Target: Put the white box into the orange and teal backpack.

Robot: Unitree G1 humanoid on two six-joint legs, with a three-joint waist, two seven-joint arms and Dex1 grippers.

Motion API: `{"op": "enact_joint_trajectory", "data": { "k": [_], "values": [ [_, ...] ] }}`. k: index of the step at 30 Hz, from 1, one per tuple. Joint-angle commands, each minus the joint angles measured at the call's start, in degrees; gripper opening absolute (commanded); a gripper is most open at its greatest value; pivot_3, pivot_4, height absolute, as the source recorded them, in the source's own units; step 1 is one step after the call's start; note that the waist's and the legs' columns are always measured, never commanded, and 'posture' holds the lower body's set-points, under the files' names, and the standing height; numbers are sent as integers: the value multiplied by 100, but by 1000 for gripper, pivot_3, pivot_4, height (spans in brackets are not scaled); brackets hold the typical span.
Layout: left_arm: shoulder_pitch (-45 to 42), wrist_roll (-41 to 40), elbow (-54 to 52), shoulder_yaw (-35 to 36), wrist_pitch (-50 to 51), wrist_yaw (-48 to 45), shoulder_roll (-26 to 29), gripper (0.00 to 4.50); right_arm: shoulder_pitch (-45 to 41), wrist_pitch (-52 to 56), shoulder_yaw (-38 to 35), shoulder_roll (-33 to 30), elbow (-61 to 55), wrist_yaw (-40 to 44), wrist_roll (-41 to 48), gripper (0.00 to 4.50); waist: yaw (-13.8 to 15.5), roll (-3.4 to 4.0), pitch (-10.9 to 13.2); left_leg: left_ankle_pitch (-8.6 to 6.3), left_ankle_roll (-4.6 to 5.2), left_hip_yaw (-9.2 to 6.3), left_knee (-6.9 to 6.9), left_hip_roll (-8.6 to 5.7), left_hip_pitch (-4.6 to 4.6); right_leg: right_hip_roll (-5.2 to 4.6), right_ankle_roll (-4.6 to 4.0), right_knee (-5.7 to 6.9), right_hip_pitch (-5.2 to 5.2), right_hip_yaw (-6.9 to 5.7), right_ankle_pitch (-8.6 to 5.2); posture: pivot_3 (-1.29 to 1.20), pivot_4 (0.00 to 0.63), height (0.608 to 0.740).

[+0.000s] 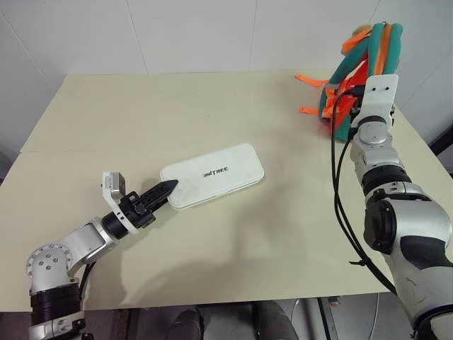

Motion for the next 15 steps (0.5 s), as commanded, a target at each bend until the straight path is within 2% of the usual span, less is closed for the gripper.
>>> {"op": "enact_joint_trajectory", "data": {
  "k": [1, 5, 6, 15],
  "values": [
    [33, -218, -212, 29, -95, -75, 92, 1273, -192, -62, -52, -11, -71, -57, 10, 1586, 1, 0, 0, 0, 0, 0, 0, 0, 0, 0, 0, 1, 0, 0, 0, 0, 150, 740],
    [49, -216, -210, 26, -118, -82, 121, 1273, -201, -62, -69, -12, -66, -52, 26, 371, 1, 0, 0, 0, 0, 0, 0, 0, 0, 0, 0, 1, 0, 0, 0, 0, 150, 740],
    [49, -209, -196, 21, -108, -88, 146, 1273, -206, -63, -70, -10, -69, -50, 28, 218, 1, 0, 0, 0, 0, 0, 0, 0, 0, 0, 0, 0, 0, 0, 0, 0, 150, 740],
    [-48, -133, -29, -8, -112, -181, 327, 1273, -199, -20, -219, -49, -166, 24, 223, 216, 0, 0, 0, 0, 0, 0, -1, 0, 0, 0, 0, 1, 0, 0, 0, 0, 150, 740]
  ]
}}
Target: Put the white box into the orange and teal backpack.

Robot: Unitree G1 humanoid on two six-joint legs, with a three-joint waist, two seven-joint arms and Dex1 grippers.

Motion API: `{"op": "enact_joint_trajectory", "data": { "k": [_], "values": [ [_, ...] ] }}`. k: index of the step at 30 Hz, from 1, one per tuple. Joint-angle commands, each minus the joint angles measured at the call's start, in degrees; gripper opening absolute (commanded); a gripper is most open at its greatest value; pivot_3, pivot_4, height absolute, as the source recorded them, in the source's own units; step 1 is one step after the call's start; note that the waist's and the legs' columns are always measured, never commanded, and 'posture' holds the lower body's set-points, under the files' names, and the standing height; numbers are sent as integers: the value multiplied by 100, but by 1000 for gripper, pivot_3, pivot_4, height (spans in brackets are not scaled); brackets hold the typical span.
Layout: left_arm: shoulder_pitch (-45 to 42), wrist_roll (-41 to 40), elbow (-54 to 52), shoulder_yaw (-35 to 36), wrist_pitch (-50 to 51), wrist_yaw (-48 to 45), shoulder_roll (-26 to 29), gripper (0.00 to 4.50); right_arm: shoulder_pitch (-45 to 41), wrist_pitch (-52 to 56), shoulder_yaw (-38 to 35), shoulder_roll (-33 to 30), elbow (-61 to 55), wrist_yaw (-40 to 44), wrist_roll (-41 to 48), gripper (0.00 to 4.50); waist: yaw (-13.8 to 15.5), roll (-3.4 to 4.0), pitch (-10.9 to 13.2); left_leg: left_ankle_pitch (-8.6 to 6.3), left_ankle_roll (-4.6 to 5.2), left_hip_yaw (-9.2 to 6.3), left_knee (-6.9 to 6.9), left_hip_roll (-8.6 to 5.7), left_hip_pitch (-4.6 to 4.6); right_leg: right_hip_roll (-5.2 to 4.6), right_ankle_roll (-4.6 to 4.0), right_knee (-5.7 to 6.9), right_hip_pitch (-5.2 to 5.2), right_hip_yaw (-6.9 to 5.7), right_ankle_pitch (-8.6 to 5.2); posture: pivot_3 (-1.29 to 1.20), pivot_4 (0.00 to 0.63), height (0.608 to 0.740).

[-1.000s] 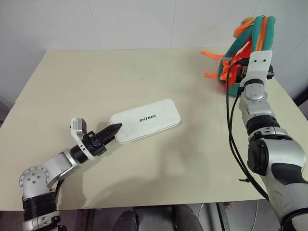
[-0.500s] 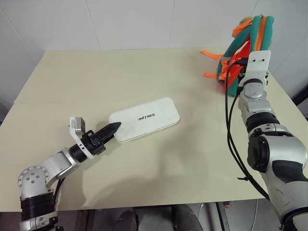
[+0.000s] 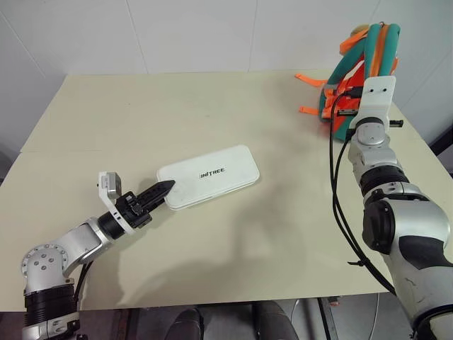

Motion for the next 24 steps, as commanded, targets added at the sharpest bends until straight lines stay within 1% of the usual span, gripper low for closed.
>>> {"op": "enact_joint_trajectory", "data": {
  "k": [1, 7, 15, 20, 23, 24],
  "values": [
    [-92, -120, -16, 39, -44, -167, 119, 1273, -191, -26, -171, -61, -243, 68, 183, 216, 0, 0, 0, 0, 0, 0, 0, 0, 0, 0, 0, 0, 0, 0, 0, 0, 150, 740],
    [-222, -31, 172, -5, -30, -255, 203, 1273, -68, 28, -188, 31, -589, 425, 335, 216, -20, 0, 0, 0, 0, 1, 2, 0, 0, 1, 0, 4, -2, 0, 0, 0, 150, 740],
    [-542, 224, 533, -133, 53, -496, 306, 1273, 333, 259, -91, 64, -1505, 771, 378, 216, -12, 1, 0, 0, 0, 1, -3, 1, -2, 2, 0, 3, -7, 2, 0, 0, 150, 740],
    [-727, 432, 719, -188, 139, -692, 329, 1273, 815, 547, -17, 85, -2422, 1024, 382, 216, -19, 1, 0, 0, 0, 3, -6, 1, -2, 2, 0, 4, -11, 3, 0, 0, 150, 740],
    [-801, 548, 794, -195, 193, -802, 342, 1273, 1259, 850, 19, 149, -3258, 1312, 486, 216, -21, 1, 0, 0, 0, 4, -6, 2, -1, 3, 0, 7, -14, 4, 0, 0, 150, 740],
    [-821, 571, 813, -191, 208, -825, 350, 1273, 1495, 1030, 49, 172, -3714, 1480, 558, 216, -22, 1, 0, 0, 0, 4, -5, 3, -1, 3, 0, 9, -15, 4, 0, 0, 150, 740]
  ]
}}
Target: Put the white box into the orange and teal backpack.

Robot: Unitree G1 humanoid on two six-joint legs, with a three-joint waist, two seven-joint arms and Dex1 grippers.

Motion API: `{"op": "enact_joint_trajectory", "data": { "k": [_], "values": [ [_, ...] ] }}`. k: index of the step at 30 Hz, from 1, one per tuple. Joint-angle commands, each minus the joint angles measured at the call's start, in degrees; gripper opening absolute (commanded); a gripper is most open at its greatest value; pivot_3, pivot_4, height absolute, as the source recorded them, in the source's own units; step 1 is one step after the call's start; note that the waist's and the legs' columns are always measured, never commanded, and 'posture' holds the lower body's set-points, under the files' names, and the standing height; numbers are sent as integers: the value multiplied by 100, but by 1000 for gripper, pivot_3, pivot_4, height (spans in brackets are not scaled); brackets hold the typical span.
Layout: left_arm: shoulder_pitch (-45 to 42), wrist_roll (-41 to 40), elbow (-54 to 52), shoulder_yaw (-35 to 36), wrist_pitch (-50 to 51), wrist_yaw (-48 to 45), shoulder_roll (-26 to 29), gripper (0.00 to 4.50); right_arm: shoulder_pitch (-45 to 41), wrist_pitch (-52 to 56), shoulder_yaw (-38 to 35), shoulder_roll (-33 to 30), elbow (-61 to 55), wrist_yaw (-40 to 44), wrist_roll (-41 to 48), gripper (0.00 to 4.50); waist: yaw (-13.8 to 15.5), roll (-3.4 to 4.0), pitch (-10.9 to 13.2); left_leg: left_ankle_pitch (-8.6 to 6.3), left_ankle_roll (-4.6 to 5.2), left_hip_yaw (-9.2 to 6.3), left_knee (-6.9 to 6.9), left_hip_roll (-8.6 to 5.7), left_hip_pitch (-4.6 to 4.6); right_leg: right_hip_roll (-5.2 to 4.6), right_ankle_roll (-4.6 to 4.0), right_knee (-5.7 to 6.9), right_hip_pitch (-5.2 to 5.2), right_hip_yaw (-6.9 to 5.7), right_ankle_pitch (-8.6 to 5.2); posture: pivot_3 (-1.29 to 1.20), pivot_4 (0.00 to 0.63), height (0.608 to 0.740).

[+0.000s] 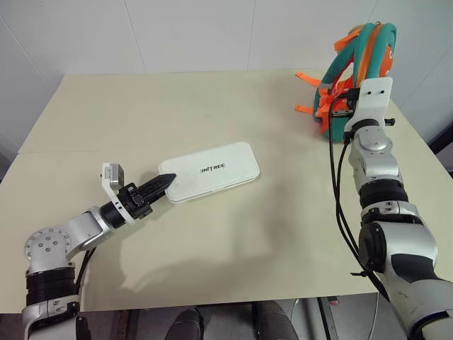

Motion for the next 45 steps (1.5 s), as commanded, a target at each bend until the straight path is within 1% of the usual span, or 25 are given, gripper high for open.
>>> {"op": "enact_joint_trajectory", "data": {
  "k": [1, 5, 7, 13, 16, 19, 26, 32, 36, 38, 43, 45],
  "values": [
    [-135, 44, -42, 90, 69, -237, 104, 1273, 444, 387, 66, 31, -1519, 450, 203, 216, 10, 0, 0, 0, 0, 0, 1, 0, 0, 0, 0, 2, 0, 0, 0, 0, 150, 740],
    [-179, 167, 39, 119, 133, -351, 133, 1273, 1183, 1124, 116, 44, -2931, 927, 447, 216, 18, 0, 0, 0, 0, 0, 3, 1, 0, -1, 0, 6, -2, 1, 0, 0, 150, 740],
    [-205, 218, 79, 130, 158, -398, 146, 1273, 1463, 1452, 128, 37, -3461, 1136, 560, 216, 22, 0, 0, -1, 1, -1, 6, 1, 0, 0, 0, 9, -1, 1, 0, 0, 150, 740],
    [-426, 462, 359, 149, 249, -635, 290, 1273, 2205, 2561, 64, 16, -5232, 1855, 1337, 216, 42, 0, 0, -2, 4, -2, 13, 1, 1, 1, 0, 19, -1, 1, 0, 0, 150, 740],
    [-509, 606, 475, 176, 275, -767, 348, 1273, 2424, 3026, 42, -40, -5756, 2099, 1625, 216, 43, 0, 0, -3, 6, -2, 14, 2, 1, 1, -1, 17, -1, 2, 0, 0, 150, 740],
    [-637, 821, 687, 206, 260, -954, 488, 1273, 2841, 3451, 95, -217, -6552, 2565, 2035, 216, 84, 0, 0, -4, 8, -2, 11, 1, 0, 0, -1, 12, -1, 2, 0, 0, 150, 740],
    [-929, 1398, 1158, 219, 260, -1475, 798, 1273, 3536, 3959, 30, -588, -7768, 3197, 2775, 216, 136, -1, 0, -7, 11, 0, 4, 2, 1, 2, -1, 6, -2, 2, 0, 0, 150, 740],
    [-1076, 1825, 1394, 244, 280, -1852, 960, 1273, 3933, 4060, -213, -1021, -8199, 3595, 3197, 216, 193, -1, 0, -10, 17, 0, 9, 1, 0, 0, -1, 0, 0, 1, 0, 0, 150, 740],
    [-1109, 2058, 1504, 254, 278, -2080, 1004, 1273, 4360, 4070, -516, -1528, -8396, 4071, 3499, 216, 202, -1, 0, -12, 20, 0, 10, 0, -1, -1, -1, -11, 1, 0, 0, 0, 150, 740],
    [-1129, 2164, 1549, 251, 270, -2173, 1005, 1273, 4670, 4030, -710, -1867, -8456, 4447, 3636, 216, 205, -1, 0, -14, 23, 0, 8, 1, -2, -1, -1, -9, 2, -2, 0, 0, 150, 740],
    [-1213, 2442, 1648, 238, 248, -2373, 954, 1273, 5184, 3788, -1116, -2548, -8195, 5116, 3593, 216, 216, -4, -1, -21, 33, 2, 15, 0, -5, -3, 1, -16, 11, -4, 1, 0, 150, 740],
    [-1259, 2540, 1686, 227, 238, -2442, 928, 1273, 5381, 3598, -1237, -2842, -7977, 5368, 3398, 216, 220, -6, -1, -22, 34, 2, 20, 0, -4, -2, 1, -26, 12, -4, 1, 0, 150, 740]
  ]
}}
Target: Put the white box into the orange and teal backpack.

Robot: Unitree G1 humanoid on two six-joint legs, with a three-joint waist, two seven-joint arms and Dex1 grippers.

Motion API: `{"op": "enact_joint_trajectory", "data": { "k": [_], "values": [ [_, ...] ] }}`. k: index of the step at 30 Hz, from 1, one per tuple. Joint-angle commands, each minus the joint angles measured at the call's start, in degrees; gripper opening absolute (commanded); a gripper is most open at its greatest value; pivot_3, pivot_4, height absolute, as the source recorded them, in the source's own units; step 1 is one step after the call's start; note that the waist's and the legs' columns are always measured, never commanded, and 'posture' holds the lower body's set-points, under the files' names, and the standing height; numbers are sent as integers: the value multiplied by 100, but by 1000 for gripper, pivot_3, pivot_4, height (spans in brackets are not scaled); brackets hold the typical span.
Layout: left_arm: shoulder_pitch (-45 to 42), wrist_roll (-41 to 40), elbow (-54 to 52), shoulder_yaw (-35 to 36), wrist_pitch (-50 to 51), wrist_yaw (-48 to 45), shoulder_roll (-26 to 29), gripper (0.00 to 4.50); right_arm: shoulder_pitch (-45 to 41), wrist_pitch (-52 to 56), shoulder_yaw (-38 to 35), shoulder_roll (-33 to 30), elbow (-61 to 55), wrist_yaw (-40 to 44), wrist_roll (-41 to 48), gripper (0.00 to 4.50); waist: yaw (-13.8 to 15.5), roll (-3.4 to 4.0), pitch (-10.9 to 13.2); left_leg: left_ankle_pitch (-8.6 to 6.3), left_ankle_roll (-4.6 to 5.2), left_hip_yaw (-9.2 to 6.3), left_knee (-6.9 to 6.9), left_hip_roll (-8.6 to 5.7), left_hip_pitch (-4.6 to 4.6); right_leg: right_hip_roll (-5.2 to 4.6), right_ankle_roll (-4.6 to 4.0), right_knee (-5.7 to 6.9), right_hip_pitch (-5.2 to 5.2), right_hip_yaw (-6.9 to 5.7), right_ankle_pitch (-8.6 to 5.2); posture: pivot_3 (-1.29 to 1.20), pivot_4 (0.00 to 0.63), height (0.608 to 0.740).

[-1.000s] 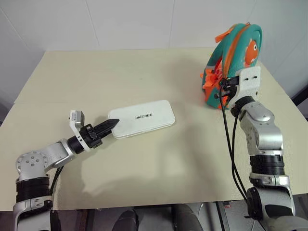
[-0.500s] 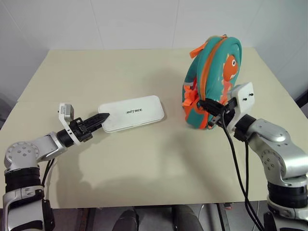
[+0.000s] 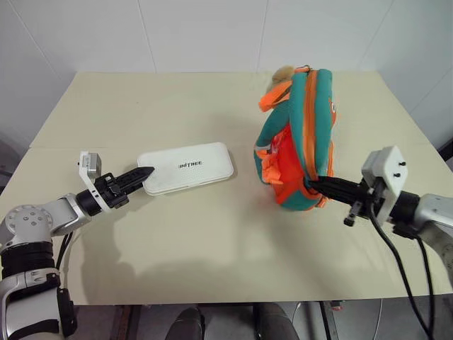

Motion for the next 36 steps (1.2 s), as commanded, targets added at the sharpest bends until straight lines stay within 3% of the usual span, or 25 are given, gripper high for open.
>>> {"op": "enact_joint_trajectory", "data": {
  "k": [1, 10, 17, 18, 29, 36],
  "values": [
    [-190, 104, 15, 122, -48, -273, 44, 1273, 319, -323, -300, -447, 241, 508, -224, 216, 7, -2, 0, 0, 1, 0, 1, 0, 0, 0, 0, -6, 1, -1, 0, 0, 150, 740],
    [-362, 448, 157, 123, -62, -529, -22, 1273, 674, -912, -531, -1043, 943, 1014, -647, 216, 115, -14, -8, 0, 0, 1, 16, 0, 9, 0, 2, -1, 12, -1, 3, 0, 150, 740],
    [-397, 586, 166, 163, -43, -614, -61, 1273, 465, -232, 28, -1388, 1070, 700, -900, 216, 120, -26, -15, 1, -1, 0, 19, 1, 10, 0, -2, 1, 14, -1, 11, 0, 150, 740],
    [-400, 597, 174, 172, -44, -618, -63, 1273, 415, -199, 42, -1377, 1062, 668, -880, 960, 119, -34, -20, 1, -1, 0, 19, 1, 10, 0, -2, 1, 14, -1, 12, 0, 150, 740],
    [-493, 729, 335, 183, -103, -692, -37, 1273, 266, 216, -118, -1682, 759, 937, -684, 4439, 114, -40, -23, 1, -1, 1, 20, 2, 11, 0, -3, 1, 13, -1, 17, 0, 150, 740],
    [-698, 950, 580, 96, -177, -872, -58, 1273, 311, 459, -270, -1905, 526, 1105, -614, 4500, 116, -39, -23, 1, -1, 1, 16, 2, 9, 0, -3, -5, 11, -3, 18, 0, 150, 740]
  ]
}}
